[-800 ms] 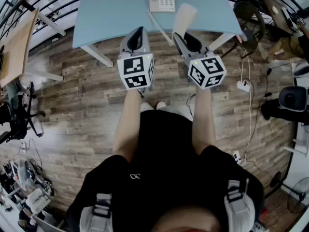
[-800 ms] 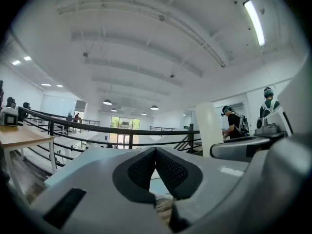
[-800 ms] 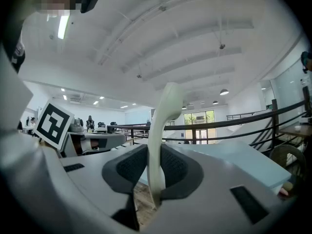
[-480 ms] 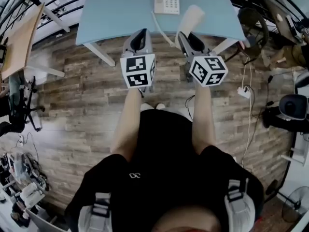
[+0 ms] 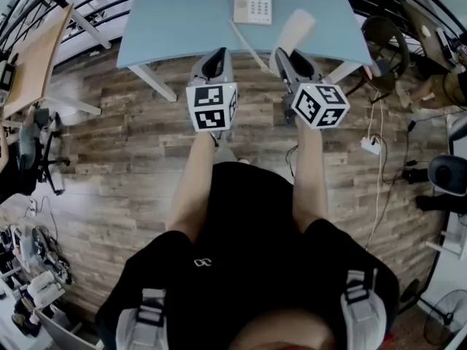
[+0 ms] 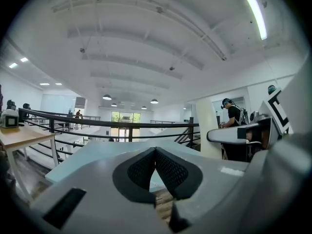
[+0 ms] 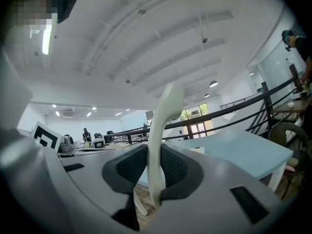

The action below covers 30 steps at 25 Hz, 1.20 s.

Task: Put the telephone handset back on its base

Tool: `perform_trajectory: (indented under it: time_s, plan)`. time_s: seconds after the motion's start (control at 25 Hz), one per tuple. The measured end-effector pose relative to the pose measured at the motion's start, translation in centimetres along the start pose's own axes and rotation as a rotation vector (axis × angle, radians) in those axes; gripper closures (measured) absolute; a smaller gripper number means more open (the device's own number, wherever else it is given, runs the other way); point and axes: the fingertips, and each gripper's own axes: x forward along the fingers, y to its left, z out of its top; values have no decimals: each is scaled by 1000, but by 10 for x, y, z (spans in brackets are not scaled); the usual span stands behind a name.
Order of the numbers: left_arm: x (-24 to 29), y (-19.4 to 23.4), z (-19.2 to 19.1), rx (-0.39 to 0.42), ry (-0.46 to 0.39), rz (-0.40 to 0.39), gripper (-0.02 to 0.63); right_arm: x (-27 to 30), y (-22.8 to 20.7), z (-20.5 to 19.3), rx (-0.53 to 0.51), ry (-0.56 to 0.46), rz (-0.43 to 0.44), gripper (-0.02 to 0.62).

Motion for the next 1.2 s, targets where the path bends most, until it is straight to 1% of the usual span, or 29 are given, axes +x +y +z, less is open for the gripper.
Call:
perform_trajectory:
  time_s: [0.12,0.28,0.4,0.52,0.64,0.84,1.0,1.2]
  plan:
    - [-2,8,-2,7,7,19,606,4,0,-5,30,6,11,517]
    - [0,12,-3,-6,-4,51,606,6,-6,-8,30,2,28,517]
    - [10,23,-9,-14,3,59,606,24,-11,-13,26,4,10,517]
    - [32,42,-14,-35,9,66,606,50,-18,-19,12,21,-10,517]
    - [64,58,-17,-58,15,66,606,78,-35,-19,6,36,-19,517]
    - [140,83,-27,-77,53,44,606,138,-85,-17,40,30,-82,517]
    - [200,114,-33,-102,88,51,606,191,-111,-16,44,33,-91,518]
    - [268,141,-30,-114,116,13,606,249,-144,-13,49,46,-117,517]
